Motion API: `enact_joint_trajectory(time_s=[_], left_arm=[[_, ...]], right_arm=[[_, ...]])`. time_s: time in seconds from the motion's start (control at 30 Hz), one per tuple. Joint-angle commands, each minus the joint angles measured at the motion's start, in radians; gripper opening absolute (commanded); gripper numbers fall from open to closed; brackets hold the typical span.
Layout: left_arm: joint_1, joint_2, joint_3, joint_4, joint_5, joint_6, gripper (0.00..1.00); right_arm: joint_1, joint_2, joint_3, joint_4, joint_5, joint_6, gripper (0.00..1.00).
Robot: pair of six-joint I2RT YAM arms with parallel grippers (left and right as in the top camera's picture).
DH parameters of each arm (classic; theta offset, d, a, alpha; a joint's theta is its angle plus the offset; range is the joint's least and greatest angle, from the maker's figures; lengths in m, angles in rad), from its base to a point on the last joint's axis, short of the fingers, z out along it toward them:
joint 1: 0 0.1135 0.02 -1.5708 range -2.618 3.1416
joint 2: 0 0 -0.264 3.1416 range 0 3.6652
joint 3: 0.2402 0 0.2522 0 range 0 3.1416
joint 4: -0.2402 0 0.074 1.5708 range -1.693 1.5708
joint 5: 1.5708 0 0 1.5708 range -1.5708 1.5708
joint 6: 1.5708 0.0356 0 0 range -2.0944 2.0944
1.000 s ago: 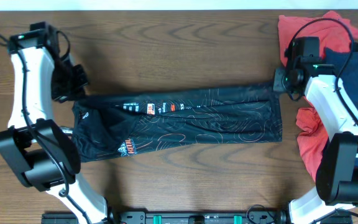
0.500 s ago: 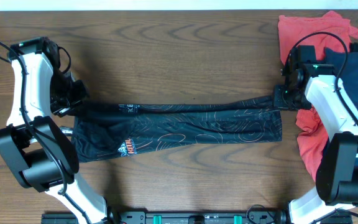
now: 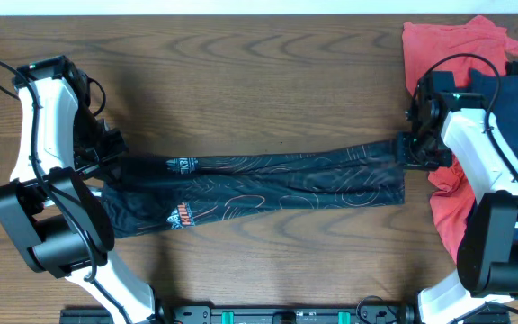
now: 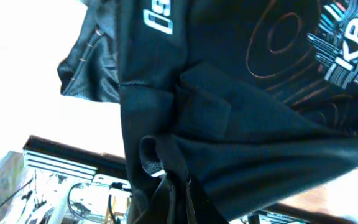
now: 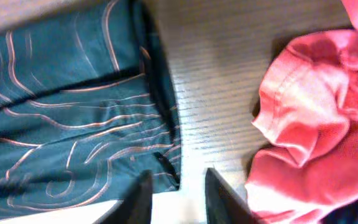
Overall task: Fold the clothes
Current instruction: 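Fold the far half toward the front with both grippers, forming a long strip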
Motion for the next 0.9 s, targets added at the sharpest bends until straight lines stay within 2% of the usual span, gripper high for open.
enact_joint_trajectory(time_s=[0.0, 0.03, 0.1, 0.3, 0.5, 0.63, 0.67, 0.8, 0.87], left_arm=[[0.005, -0.004, -0.010, -0.027, -0.020, -0.005, 0.07], [0.005, -0.004, -0.010, -0.037, -0.020, -0.005, 0.08], [0.005, -0.004, -0.010, -0.059, -0.027, -0.006, 0.22], [0.005, -0.004, -0.010, -0.099, -0.057, -0.006, 0.25], [0.005, -0.004, -0.010, -0.042, -0.050, -0.006, 0.25], [0.004, -0.004, -0.010, 0.006, 0.013, -0.006, 0.26], [0.004, -0.004, -0.010, 0.013, 0.026, -0.006, 0.29], [0.002, -0.004, -0.012, 0.033, 0.039, -0.006, 0.50], [0.002, -0.004, -0.015, 0.043, 0.039, -0.006, 0.52]], right_arm=[[0.002, -0.017, 0.000, -0.006, 0.011, -0.001, 0.31], [0.001, -0.017, 0.000, -0.009, 0.011, -0.001, 0.31], [0.001, -0.017, 0.000, -0.014, 0.011, -0.001, 0.32], [0.001, -0.017, -0.002, -0.021, 0.004, -0.005, 0.36], [0.001, -0.017, -0.011, -0.031, 0.003, -0.017, 0.43], [0.000, -0.017, -0.033, -0.027, -0.001, -0.018, 0.49], [0.000, -0.017, -0.038, -0.027, -0.013, -0.028, 0.51], [-0.001, -0.017, -0.068, -0.006, -0.089, -0.093, 0.57], [-0.001, -0.017, -0.084, 0.016, -0.103, -0.095, 0.62]])
